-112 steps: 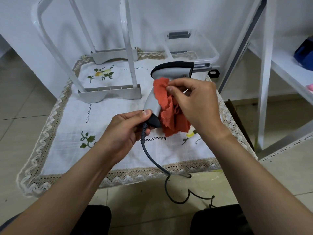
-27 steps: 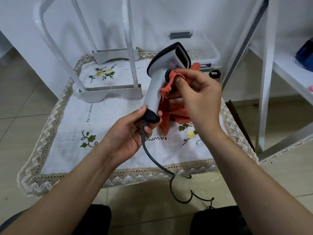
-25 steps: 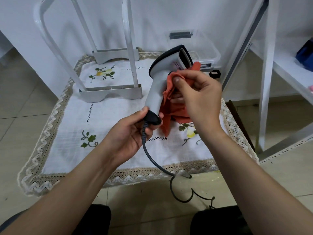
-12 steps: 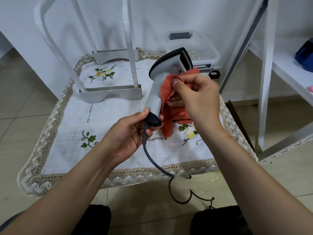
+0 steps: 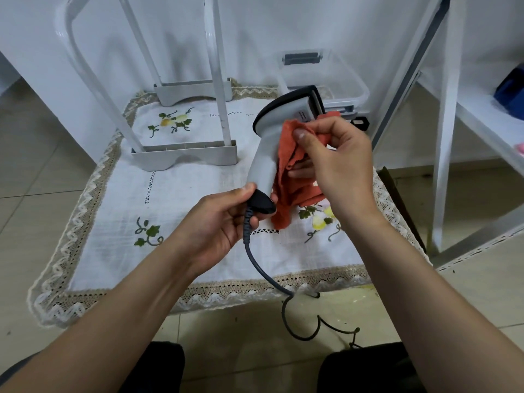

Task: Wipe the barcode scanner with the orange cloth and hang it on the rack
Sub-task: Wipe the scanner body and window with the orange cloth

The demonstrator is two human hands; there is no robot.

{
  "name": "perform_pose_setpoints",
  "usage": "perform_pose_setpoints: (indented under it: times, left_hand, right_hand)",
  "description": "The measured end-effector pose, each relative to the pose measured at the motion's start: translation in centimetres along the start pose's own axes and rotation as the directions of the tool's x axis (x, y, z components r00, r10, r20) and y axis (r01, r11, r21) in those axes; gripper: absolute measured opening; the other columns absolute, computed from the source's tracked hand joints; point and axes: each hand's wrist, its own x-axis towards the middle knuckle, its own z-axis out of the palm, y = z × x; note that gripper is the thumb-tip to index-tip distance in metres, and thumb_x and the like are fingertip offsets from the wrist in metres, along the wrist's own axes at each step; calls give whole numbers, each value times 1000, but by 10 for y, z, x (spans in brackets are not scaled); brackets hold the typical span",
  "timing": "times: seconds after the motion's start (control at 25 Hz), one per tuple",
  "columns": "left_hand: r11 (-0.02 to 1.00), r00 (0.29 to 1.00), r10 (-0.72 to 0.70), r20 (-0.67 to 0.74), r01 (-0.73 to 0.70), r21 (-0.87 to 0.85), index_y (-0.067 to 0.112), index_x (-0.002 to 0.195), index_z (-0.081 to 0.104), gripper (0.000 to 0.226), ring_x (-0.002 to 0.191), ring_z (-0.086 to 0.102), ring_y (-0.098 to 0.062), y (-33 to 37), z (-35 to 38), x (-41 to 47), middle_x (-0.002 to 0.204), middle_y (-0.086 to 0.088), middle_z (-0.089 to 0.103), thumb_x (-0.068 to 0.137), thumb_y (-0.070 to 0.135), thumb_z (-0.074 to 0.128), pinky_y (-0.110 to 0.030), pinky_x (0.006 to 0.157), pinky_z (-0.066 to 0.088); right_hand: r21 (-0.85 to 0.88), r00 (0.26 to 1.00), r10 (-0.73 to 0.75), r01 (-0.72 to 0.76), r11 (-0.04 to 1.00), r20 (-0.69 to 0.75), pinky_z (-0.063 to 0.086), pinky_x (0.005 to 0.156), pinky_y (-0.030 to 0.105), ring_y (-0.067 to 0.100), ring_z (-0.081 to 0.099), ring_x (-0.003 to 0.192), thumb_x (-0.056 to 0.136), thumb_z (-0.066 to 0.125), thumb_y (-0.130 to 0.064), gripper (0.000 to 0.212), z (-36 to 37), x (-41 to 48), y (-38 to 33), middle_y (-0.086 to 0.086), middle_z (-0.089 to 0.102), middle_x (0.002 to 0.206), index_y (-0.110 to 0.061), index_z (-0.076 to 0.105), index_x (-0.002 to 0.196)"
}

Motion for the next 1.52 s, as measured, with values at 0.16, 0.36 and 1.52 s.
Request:
perform_pose_setpoints:
  times: [0.16,0.36,1.52]
  left_hand:
    - [1000,1000,-6,-14,5,-29,0,107,67,35,96,67,-27,-1,0,0,93,-16,77,81,23,66,-16,51,51]
    - [999,1000,7,-15,-8,-34,0,109,71,37,97,67,-26,0,1,1,95,-15,77,81,24,65,-16,52,52]
    - [999,999,34,-16,-34,-17,2,107,72,35,81,66,-17,6,-1,6,95,-12,74,82,25,65,-18,62,57]
  right_hand:
    - [-25,999,7,-6,1000,50,58,45,30,31,72,52,93,74,-5,11,5,-6,3,5,65,68,-13,69,86]
    - [-28,1000,1,0,1000,22,60,45,35,28,70,48,93,74,-3,15,8,-8,7,0,66,64,-12,65,85]
    - [-185,942,7,59,981,336,41,33,24,18,51,31,89,76,1,26,2,-9,3,-4,55,45,-16,62,75]
